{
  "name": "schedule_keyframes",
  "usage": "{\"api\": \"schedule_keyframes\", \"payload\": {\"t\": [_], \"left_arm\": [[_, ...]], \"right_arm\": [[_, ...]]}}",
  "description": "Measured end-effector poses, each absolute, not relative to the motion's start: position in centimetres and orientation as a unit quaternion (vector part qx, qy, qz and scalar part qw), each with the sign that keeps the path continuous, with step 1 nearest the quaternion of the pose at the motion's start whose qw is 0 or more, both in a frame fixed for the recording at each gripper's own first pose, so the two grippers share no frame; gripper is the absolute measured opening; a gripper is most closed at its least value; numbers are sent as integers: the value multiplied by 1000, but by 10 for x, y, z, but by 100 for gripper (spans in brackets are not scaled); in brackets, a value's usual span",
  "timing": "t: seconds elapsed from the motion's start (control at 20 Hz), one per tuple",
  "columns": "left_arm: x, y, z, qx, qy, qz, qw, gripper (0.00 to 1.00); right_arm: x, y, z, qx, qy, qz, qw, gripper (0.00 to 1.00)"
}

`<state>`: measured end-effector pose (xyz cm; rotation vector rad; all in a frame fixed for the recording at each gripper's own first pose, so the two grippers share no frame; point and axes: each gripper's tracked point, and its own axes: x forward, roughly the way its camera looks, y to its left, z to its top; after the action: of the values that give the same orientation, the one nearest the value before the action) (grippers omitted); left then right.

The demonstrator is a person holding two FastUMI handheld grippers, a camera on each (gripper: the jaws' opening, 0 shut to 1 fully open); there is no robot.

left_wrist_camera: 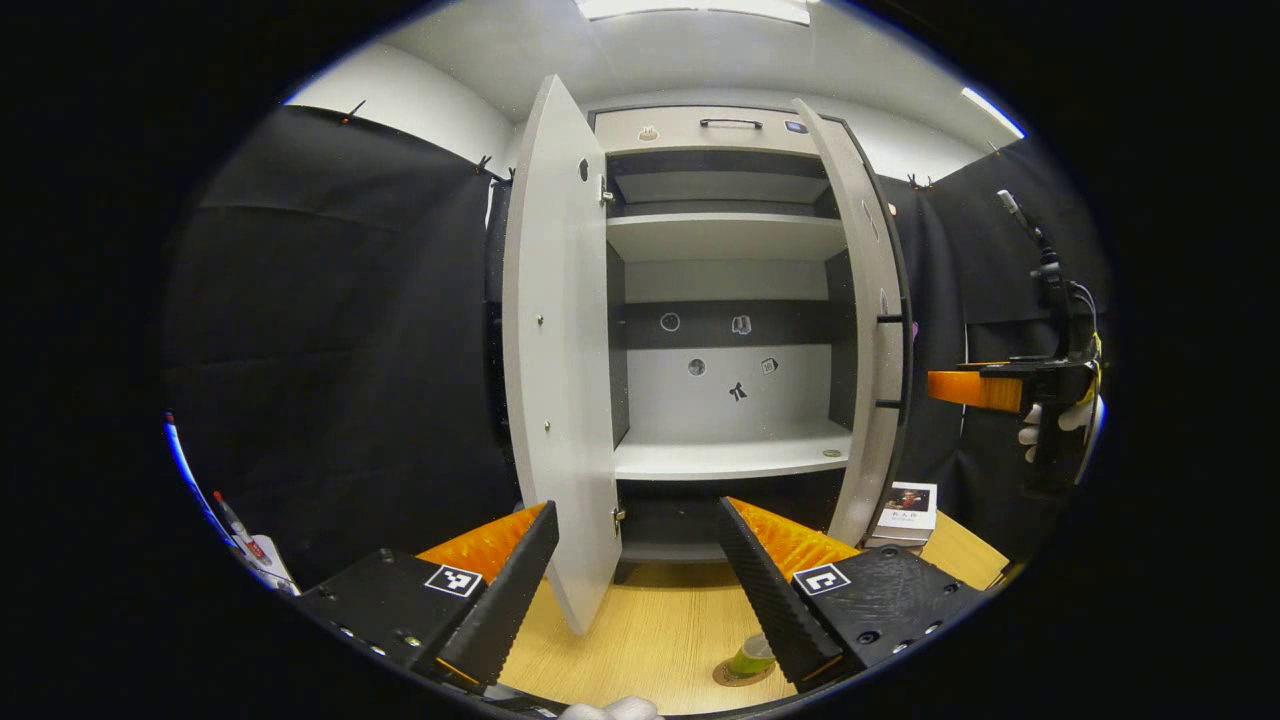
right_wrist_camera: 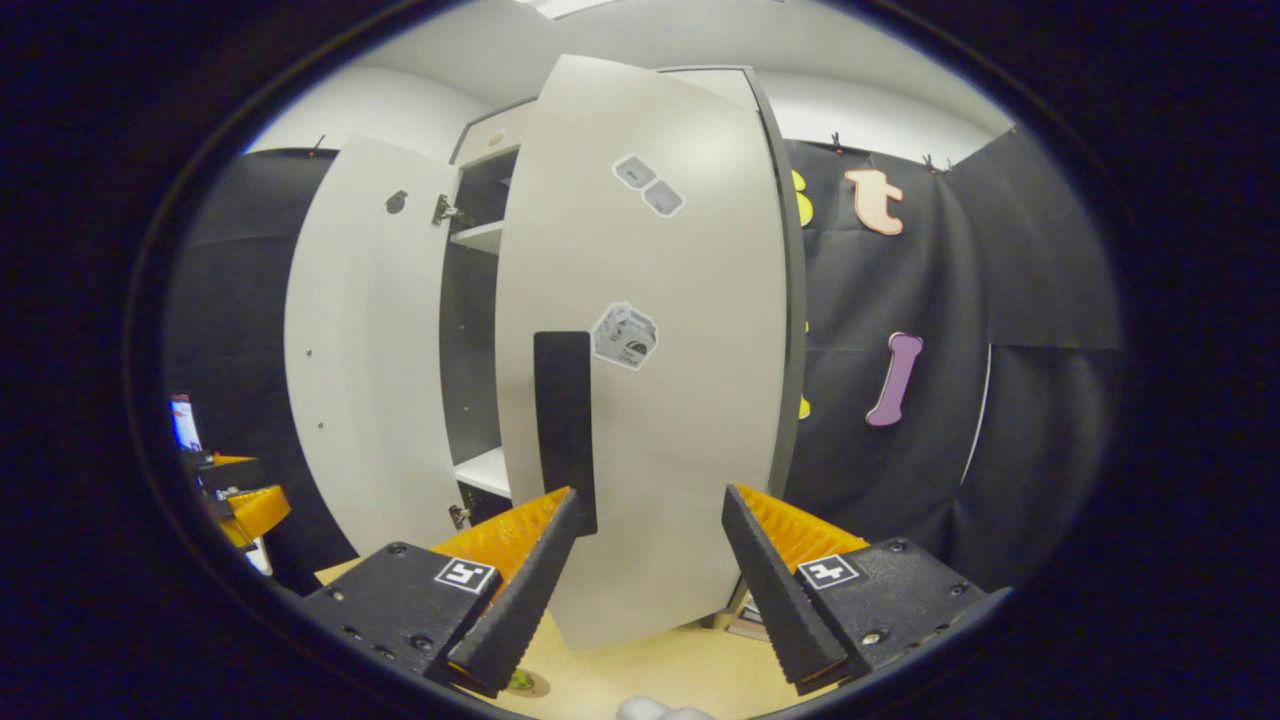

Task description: Grasp the bottle in the cabinet with the left hand and place it on the coaster, then close the right door with the right hand and the left door with the left hand.

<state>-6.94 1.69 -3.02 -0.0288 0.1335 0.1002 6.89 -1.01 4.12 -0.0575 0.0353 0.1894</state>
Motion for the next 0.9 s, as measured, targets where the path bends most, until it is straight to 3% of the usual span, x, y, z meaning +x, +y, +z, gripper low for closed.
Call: {"api": "schedule_keyframes", "payload": {"t": [0.4, 0.6, 0.65, 0.9], "left_arm": [[-65, 30, -28, -20, 64, 41, 997, 97], [-59, 46, -23, -15, 56, 40, 998, 97], [-57, 52, -22, -16, 55, 42, 997, 97], [-48, 103, -14, -14, 48, 69, 996, 97]], "right_arm": [[27, -8, 28, -65, 19, 69, 995, 97], [3, -2, 11, -67, 26, 59, 996, 95], [-3, 1, 7, -59, 31, 60, 996, 99], [-27, 3, -20, -55, 53, 47, 996, 97]]}}
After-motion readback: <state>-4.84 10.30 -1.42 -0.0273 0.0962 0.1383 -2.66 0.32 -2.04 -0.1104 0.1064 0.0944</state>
